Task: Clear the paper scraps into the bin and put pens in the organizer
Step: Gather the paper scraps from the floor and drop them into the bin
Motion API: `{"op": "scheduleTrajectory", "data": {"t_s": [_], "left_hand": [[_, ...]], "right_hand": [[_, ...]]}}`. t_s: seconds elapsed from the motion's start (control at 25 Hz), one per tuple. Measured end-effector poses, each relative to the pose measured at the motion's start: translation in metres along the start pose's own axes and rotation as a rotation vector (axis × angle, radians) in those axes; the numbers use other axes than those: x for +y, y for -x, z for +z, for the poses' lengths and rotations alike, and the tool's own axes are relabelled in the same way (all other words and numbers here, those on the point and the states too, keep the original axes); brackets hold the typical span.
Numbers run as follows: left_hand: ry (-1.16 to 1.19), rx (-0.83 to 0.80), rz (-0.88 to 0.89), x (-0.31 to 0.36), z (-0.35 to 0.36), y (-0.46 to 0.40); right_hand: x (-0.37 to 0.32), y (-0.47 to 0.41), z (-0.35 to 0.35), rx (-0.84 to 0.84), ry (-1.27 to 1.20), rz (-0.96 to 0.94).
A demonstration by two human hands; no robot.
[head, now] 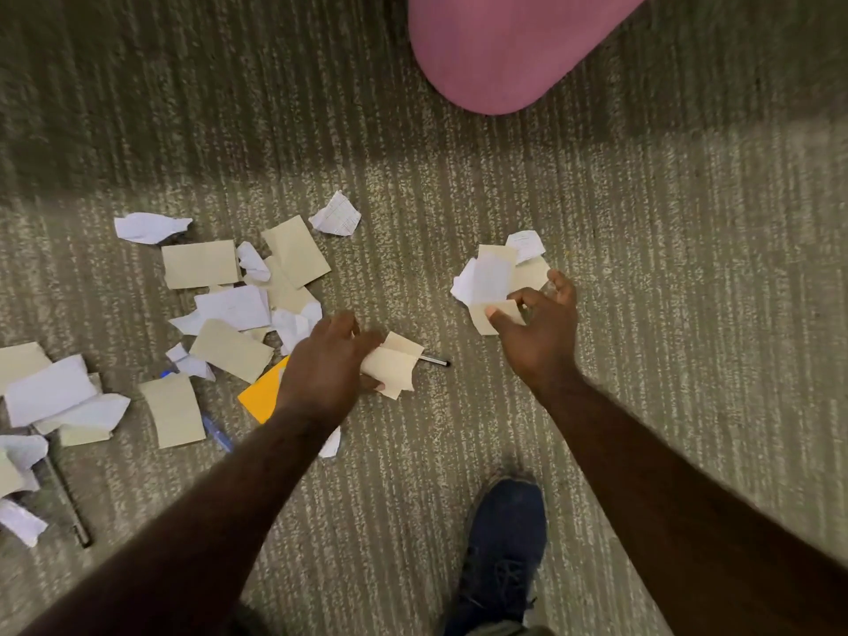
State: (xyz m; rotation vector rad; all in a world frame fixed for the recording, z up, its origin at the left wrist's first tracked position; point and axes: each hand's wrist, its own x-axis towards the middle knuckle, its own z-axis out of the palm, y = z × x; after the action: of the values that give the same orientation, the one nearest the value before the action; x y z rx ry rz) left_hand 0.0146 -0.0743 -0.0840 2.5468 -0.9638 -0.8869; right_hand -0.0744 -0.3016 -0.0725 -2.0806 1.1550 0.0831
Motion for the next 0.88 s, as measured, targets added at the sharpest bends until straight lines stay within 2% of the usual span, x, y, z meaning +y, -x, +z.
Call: {"op": "scheduleTrajectory", "data": {"t_s": [0.24,0.52,0.6,0.72,0.8,0.88], "left_hand": [[0.223,0.166,-0.041,-0.013,-0.008,0.0],[0.332,0.178,-0.128,-0.01,-0.003,-0.003],[0.396,0.128,-0.156,-0.01,-0.002,-0.007],[0.426,-0.075,-0.095,-0.009,0.001,-0.006],[0.322,-0.182,-0.041,-0.007,0.01,-0.003],[0.223,-0.194,-0.032,-0.003,0.02,0.002]], "right_hand": [[-0.007,-0.046,0.008,-0.002,0.184,-0.016],[-0.009,-0.047,0.003,-0.018,0.048,-0.104],[-0.013,-0.043,-0.001,0.004,-0.067,-0.106],[-0.019,-0.038,-0.014,0.016,-0.245,-0.079],[-0.02,-0.029,-0.022,-0.084,-0.301,-0.08],[-0.017,-0.017,-0.026,-0.211,-0.304,-0.084]]}}
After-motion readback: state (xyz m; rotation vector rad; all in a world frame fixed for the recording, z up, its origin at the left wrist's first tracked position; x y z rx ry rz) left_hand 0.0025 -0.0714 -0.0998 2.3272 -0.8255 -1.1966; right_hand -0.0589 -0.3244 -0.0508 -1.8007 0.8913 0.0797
